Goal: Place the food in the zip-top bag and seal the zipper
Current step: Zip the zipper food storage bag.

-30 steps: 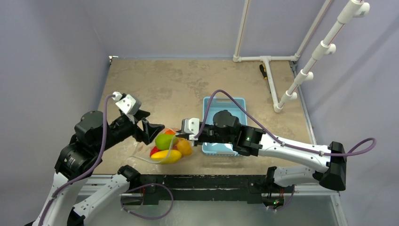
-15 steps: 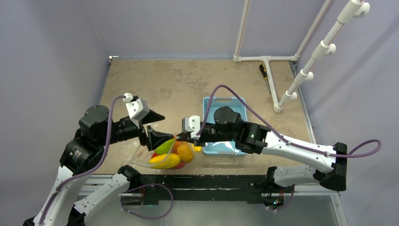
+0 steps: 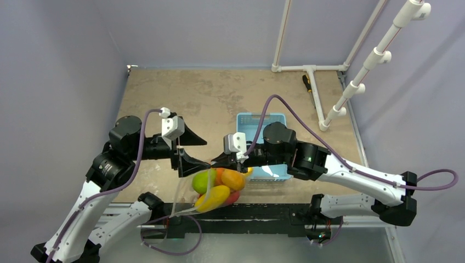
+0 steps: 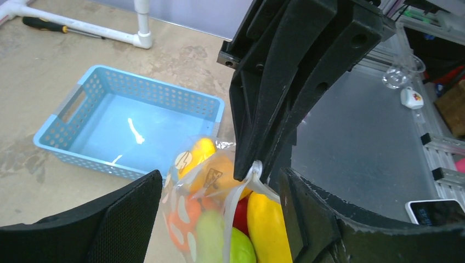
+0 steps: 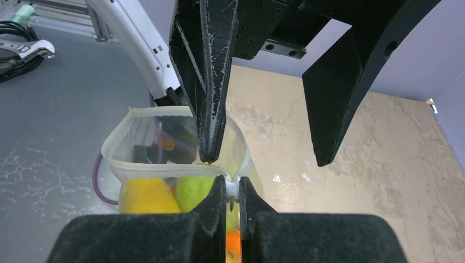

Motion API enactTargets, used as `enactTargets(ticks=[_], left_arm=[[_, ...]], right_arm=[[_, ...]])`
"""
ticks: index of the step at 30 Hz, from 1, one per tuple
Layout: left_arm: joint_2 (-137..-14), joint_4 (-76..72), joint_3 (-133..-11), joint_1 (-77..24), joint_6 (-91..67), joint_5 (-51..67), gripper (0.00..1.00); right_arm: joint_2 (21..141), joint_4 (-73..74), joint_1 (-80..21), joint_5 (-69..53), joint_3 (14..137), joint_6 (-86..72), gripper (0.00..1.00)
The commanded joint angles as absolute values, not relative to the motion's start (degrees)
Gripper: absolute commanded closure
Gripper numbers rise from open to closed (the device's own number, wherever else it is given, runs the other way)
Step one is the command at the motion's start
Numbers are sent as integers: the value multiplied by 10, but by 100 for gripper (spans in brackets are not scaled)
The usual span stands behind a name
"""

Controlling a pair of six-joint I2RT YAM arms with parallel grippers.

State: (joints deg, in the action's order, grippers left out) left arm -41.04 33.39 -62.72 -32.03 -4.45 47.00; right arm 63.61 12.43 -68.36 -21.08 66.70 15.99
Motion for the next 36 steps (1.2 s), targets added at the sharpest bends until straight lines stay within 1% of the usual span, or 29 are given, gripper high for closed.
enactTargets(ticks=[1,8,17,23,32,34,36], left_arm=[[-411,298,-626,-323,-60,517,24],[-411,301,-618,-323,-68,538,23],[-403,317,-597,-323,-61,526,22],[-400,330,-596,-323,-51,508,22],[-393,331,-577,-323,-47,443,25],[-391,334,-579,-323,-44,429,30],[-392,337,-579,-323,-40,424,39]], right_arm=[[625,112,-686,-211,704,131,100],[637,129,-686,-181,733,112,100],[664,147,-686,-138,778,71,100],[684,164,-686,-126,812,51,100],[711,212,-686,-98,871,-14,100],[716,217,-686,-98,875,-21,100],[717,217,-686,-96,876,-26,100]])
